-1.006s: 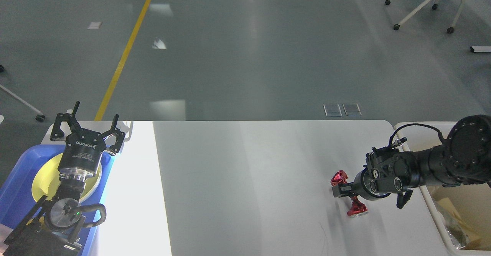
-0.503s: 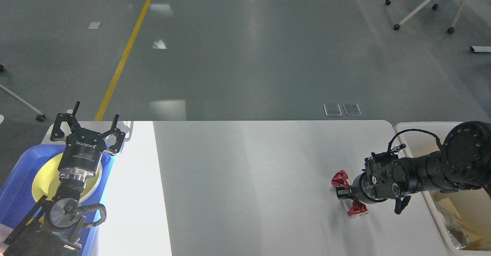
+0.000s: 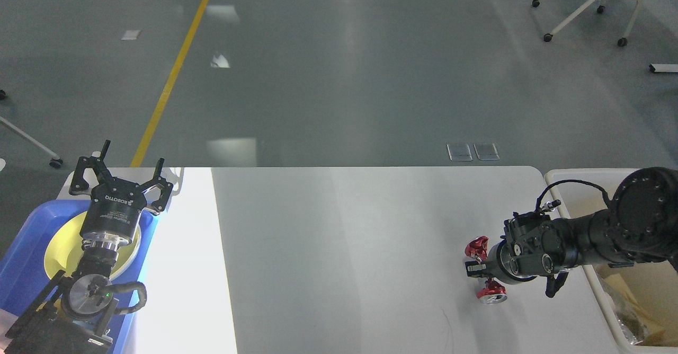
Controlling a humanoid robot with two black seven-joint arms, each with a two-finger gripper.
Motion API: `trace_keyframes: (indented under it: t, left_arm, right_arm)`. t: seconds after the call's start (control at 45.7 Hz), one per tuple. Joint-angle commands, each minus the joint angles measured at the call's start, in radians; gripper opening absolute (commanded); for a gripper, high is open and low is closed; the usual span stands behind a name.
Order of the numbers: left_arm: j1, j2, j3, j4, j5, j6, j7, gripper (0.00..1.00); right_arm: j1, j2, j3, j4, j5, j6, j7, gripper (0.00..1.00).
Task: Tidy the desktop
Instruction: 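Grasp the red foil wrapper with the right gripper, then lift the red wrapper and carry it into the white bin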
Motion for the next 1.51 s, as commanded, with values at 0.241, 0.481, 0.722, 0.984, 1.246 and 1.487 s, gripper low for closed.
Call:
trace_keyframes:
  t: [0.241,0.481,0.722,0.984,1.246,1.487]
  left_arm:
    - [0.000,0.001,0.001,0.000,0.000,0.000,0.000,0.97]
    - [0.000,0.001,0.001,0.000,0.000,0.000,0.000,0.97]
    - [0.000,0.001,0.001,0.000,0.000,0.000,0.000,0.97]
    - [0.000,0.000,0.001,0.000,0.000,-0.001,0.000,0.97]
    - [0.000,0.000,-0.001,0.000,0.000,0.000,0.000,0.97]
    - [0.000,0.000,-0.001,0.000,0.000,0.000,-0.002,0.97]
  right_arm:
    - [0.107,-0.066,-0.005,0.088,0.149,0.057,0.002,0.00]
    - [0.388,-0.183,-0.026,0.288,0.207,0.253,0.000,0.00]
    - [0.679,-0.203,-0.129,0.480,0.336,0.383,-0.017,0.00]
    - [0.854,-0.250,-0.201,0.614,0.396,0.358,-0.020,0.00]
    - [0.853,-0.250,-0.279,0.606,0.456,0.287,-0.018,0.00]
    - [0.735,-0.402,-0.336,0.499,0.459,0.223,-0.018,0.00]
